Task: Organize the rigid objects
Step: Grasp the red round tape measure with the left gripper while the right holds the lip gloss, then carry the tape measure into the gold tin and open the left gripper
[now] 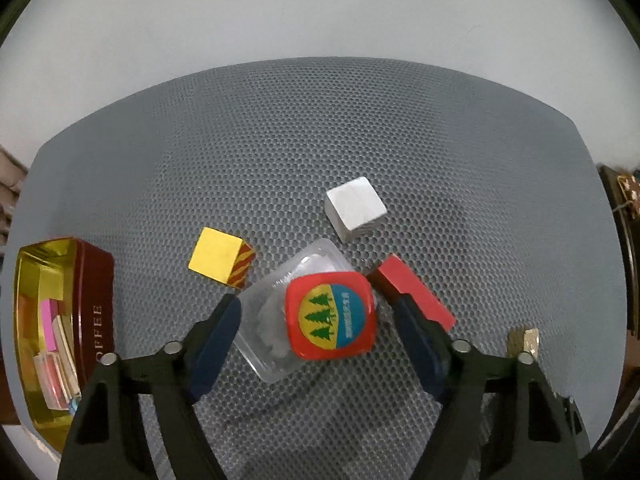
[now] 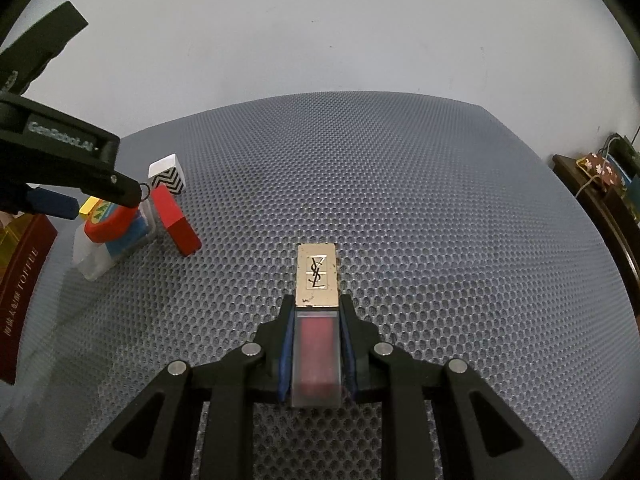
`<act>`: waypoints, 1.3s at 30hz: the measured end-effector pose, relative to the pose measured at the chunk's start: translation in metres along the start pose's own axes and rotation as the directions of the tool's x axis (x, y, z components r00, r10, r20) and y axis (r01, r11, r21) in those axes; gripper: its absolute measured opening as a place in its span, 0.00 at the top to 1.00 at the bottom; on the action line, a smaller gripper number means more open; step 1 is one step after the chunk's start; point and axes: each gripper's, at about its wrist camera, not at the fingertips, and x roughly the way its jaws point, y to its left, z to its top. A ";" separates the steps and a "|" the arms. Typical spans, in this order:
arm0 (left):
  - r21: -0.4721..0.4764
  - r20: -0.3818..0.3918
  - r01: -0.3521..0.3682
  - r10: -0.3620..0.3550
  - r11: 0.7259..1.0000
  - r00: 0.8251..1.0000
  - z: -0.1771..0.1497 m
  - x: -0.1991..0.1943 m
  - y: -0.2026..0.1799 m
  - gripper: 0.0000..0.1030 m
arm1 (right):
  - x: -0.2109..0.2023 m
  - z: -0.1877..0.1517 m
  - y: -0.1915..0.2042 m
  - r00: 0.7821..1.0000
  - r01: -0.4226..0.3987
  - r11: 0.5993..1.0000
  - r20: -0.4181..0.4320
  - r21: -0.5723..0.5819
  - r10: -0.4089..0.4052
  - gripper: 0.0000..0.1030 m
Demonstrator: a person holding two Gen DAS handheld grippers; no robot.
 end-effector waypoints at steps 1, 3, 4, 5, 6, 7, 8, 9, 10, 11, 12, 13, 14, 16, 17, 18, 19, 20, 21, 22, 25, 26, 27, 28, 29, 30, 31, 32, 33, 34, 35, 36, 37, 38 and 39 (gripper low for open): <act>-0.003 -0.002 0.001 -0.001 1.000 1.000 0.001 0.001 0.000 0.37 | -0.003 0.000 0.004 1.000 -0.002 1.000 0.000 0.001 0.002 0.80; -0.014 -0.009 -0.002 0.002 1.000 1.000 0.003 0.003 -0.001 0.39 | -0.002 -0.008 0.000 1.000 -0.004 1.000 0.001 0.003 0.004 0.80; -0.018 -0.013 0.000 0.000 1.000 1.000 0.003 0.004 0.000 0.41 | -0.002 -0.008 -0.001 1.000 -0.004 1.000 0.001 0.003 0.004 0.80; -0.027 -0.015 0.003 -0.004 1.000 1.000 0.003 0.005 0.000 0.42 | -0.002 -0.008 -0.001 1.000 -0.004 1.000 0.001 0.003 0.004 0.80; -0.033 -0.018 0.009 -0.010 0.999 1.000 0.003 0.005 -0.001 0.43 | -0.002 -0.008 -0.001 1.000 -0.004 1.000 0.001 0.003 0.004 0.80; -0.035 -0.021 0.012 -0.013 0.999 1.000 0.003 0.006 -0.003 0.43 | -0.002 -0.008 -0.001 1.000 -0.005 1.000 0.001 0.003 0.005 0.80; -0.035 -0.022 0.009 -0.010 0.999 1.000 0.002 0.007 -0.003 0.43 | -0.002 -0.008 -0.001 1.000 -0.004 1.000 0.001 0.003 0.004 0.80; -0.035 -0.021 0.006 -0.007 0.999 1.000 0.002 0.007 -0.004 0.43 | -0.003 -0.009 -0.001 1.000 -0.004 1.000 0.001 0.003 0.004 0.80; -0.034 -0.020 0.005 -0.006 0.999 1.000 0.001 0.008 -0.006 0.45 | -0.011 -0.019 0.001 1.000 -0.003 1.000 0.002 0.003 0.003 0.80; -0.034 -0.021 0.009 -0.010 0.999 1.000 -0.001 0.009 -0.004 0.47 | -0.012 -0.020 0.002 1.000 -0.003 1.000 0.001 0.002 0.003 0.80; -0.035 -0.024 0.019 -0.020 0.999 1.000 -0.002 0.008 -0.006 0.51 | -0.011 -0.019 0.001 1.000 -0.003 1.000 0.001 0.002 0.003 0.80; -0.037 -0.019 0.024 -0.025 0.999 1.000 -0.001 0.001 -0.008 0.55 | -0.010 -0.018 0.001 1.000 -0.003 1.000 0.001 0.002 0.003 0.80; -0.038 -0.015 0.035 -0.036 0.999 0.999 -0.001 0.000 -0.008 0.59 | -0.010 -0.017 0.001 1.000 -0.003 1.000 0.001 0.002 0.003 0.80; -0.035 -0.017 0.037 -0.038 0.999 0.999 0.000 -0.001 -0.006 0.58 | -0.009 -0.016 0.001 1.000 -0.001 1.000 0.001 0.001 0.001 0.80; -0.035 -0.015 0.039 -0.040 0.999 0.999 0.000 -0.002 -0.006 0.58 | -0.010 -0.017 0.002 1.000 0.000 1.000 0.001 0.001 0.000 0.80; -0.034 -0.013 0.044 -0.044 0.998 0.999 -0.001 -0.003 -0.007 0.58 | -0.011 -0.018 0.002 1.000 0.000 1.000 0.000 0.000 0.000 0.80; -0.035 -0.012 0.046 -0.046 0.998 0.999 -0.003 -0.005 -0.004 0.58 | -0.012 -0.018 0.002 1.000 0.000 1.000 0.001 0.001 0.000 0.80; -0.035 -0.013 0.045 -0.046 0.998 0.999 -0.006 -0.007 0.000 0.58 | -0.012 -0.018 0.002 1.000 0.000 1.000 0.001 0.001 0.000 0.80; -0.033 -0.011 0.047 -0.047 0.998 0.999 -0.009 -0.010 0.003 0.59 | -0.011 -0.018 0.002 1.000 0.001 1.000 0.000 0.000 -0.001 0.80; -0.031 -0.009 0.046 -0.046 0.998 0.999 -0.007 -0.011 0.001 0.59 | -0.010 -0.018 0.001 1.000 0.002 1.000 0.000 -0.001 -0.002 0.80; -0.019 0.003 0.040 -0.040 0.999 0.999 -0.007 -0.013 0.004 0.58 | -0.013 -0.022 0.002 1.000 0.004 1.000 0.000 -0.003 -0.004 0.80; -0.017 0.008 0.042 -0.042 0.999 0.999 -0.008 -0.016 0.005 0.59 | -0.013 -0.022 0.002 1.000 0.005 1.000 0.000 -0.004 -0.005 0.80; -0.013 0.012 0.042 -0.042 0.999 0.999 -0.009 -0.019 0.005 0.59 | -0.014 -0.023 0.003 1.000 0.006 1.000 0.000 -0.005 -0.006 0.80; -0.009 0.017 0.037 -0.037 0.999 0.999 -0.010 -0.022 0.007 0.59 | -0.013 -0.022 0.002 1.000 0.008 1.000 0.000 -0.005 -0.008 0.80; -0.007 0.022 0.034 -0.034 0.999 0.999 -0.011 -0.025 0.010 0.59 | -0.013 -0.023 0.002 1.000 0.009 1.000 -0.001 -0.006 -0.009 0.80; -0.007 0.029 0.037 -0.036 0.999 0.999 -0.013 -0.030 0.013 0.59 | -0.014 -0.023 0.002 1.000 0.010 1.000 -0.001 -0.007 -0.010 0.80; -0.009 0.033 0.039 -0.039 0.999 0.999 -0.013 -0.033 0.014 0.59 | -0.015 -0.023 0.003 1.000 0.012 1.000 -0.001 -0.008 -0.012 0.80; -0.010 0.036 0.041 -0.041 0.999 0.999 -0.014 -0.037 0.017 0.59 | -0.016 -0.023 0.006 1.000 0.013 1.000 -0.001 -0.009 -0.013 0.80; -0.013 0.039 0.041 -0.040 0.999 0.998 -0.015 -0.040 0.020 0.58 | -0.016 -0.022 0.006 1.000 0.013 1.000 -0.001 -0.009 -0.013 0.80; -0.016 0.044 0.039 -0.038 0.999 0.998 -0.016 -0.044 0.024 0.58 | -0.016 -0.022 0.007 1.000 0.014 1.000 -0.001 -0.010 -0.014 0.80; -0.018 0.048 0.035 -0.035 0.999 0.998 -0.017 -0.047 0.028 0.58 | -0.016 -0.023 0.007 1.000 0.015 1.000 -0.002 -0.011 -0.015 0.80; -0.019 0.052 0.031 -0.030 0.999 0.998 -0.018 -0.051 0.031 0.58 | -0.016 -0.023 0.007 1.000 0.016 1.000 -0.002 -0.012 -0.016 0.80; -0.020 0.059 0.024 -0.023 1.000 0.998 -0.020 -0.056 0.034 0.58 | -0.017 -0.021 0.006 1.000 0.018 1.000 -0.002 -0.013 -0.018 0.80; -0.022 0.064 0.017 -0.015 1.000 0.998 -0.018 -0.056 0.040 0.58 | -0.017 -0.022 0.007 1.000 0.020 1.000 -0.002 -0.014 -0.020 0.80; -0.025 0.070 0.008 -0.007 1.000 0.997 -0.019 -0.059 0.045 0.58 | -0.018 -0.023 0.007 1.000 0.022 1.000 -0.002 -0.016 -0.022 0.80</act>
